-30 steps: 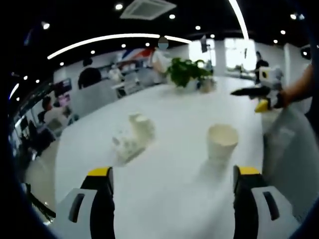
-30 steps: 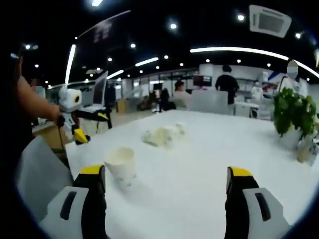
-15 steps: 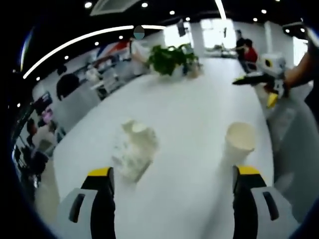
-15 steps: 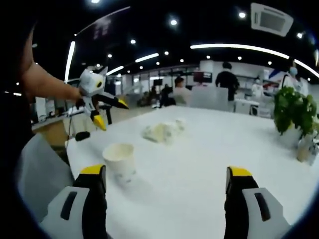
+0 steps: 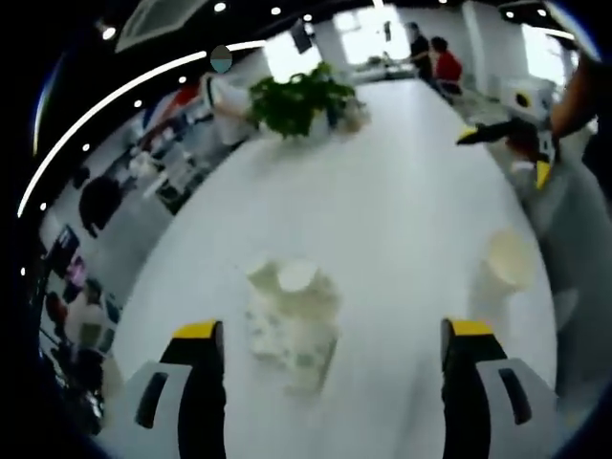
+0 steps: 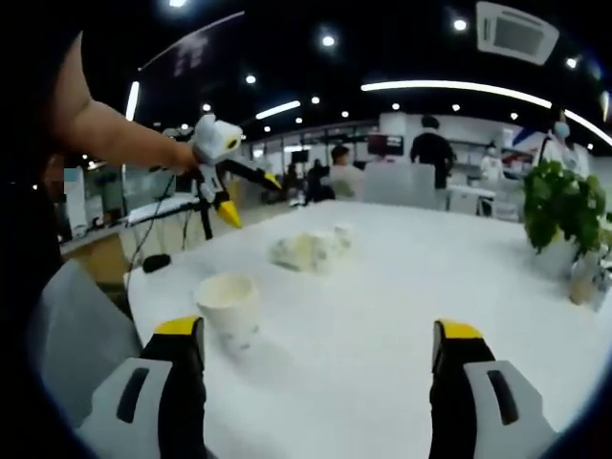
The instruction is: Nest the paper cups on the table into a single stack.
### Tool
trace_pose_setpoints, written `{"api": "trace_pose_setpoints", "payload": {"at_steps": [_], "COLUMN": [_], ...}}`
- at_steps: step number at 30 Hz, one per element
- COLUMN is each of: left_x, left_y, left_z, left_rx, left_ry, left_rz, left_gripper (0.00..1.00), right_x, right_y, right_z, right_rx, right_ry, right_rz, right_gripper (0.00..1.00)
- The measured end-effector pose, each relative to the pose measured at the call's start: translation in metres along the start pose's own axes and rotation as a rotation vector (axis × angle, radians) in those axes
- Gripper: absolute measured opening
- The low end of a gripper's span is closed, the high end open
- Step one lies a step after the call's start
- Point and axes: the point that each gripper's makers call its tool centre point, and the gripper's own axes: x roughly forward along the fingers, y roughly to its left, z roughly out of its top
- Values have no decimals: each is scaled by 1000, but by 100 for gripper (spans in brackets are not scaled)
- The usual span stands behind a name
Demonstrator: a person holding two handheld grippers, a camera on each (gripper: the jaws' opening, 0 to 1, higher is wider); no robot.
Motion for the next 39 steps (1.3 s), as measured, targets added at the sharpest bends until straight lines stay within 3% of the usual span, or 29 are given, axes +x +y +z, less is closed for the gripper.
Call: {"api": "trace_pose_setpoints", "payload": {"at_steps": [7, 12, 21, 24, 39], "left_x": [13, 24, 44, 52, 95], "left_y": [27, 31, 19, 11, 6], "left_z": [10, 10, -17, -28, -56], "left_rx": [43, 67, 62, 12, -30], "left_ry": [34, 53, 131, 162, 226], "left_rz": [-31, -53, -102, -135, -118], "left_gripper": [89, 87, 81, 75, 62], "right_x": [0, -1, -3, -4, -4], "right_y": [-1, -4, -5, -6, -5], "right_z": [-1, -2, -1, -1, -3], "right_rx": [11, 26, 34, 38, 35], "right_ry": [5, 4, 3, 2, 8], "right_rz": [-3, -13, -15, -19, -22], "right_gripper": [97, 96, 95, 95, 93]}}
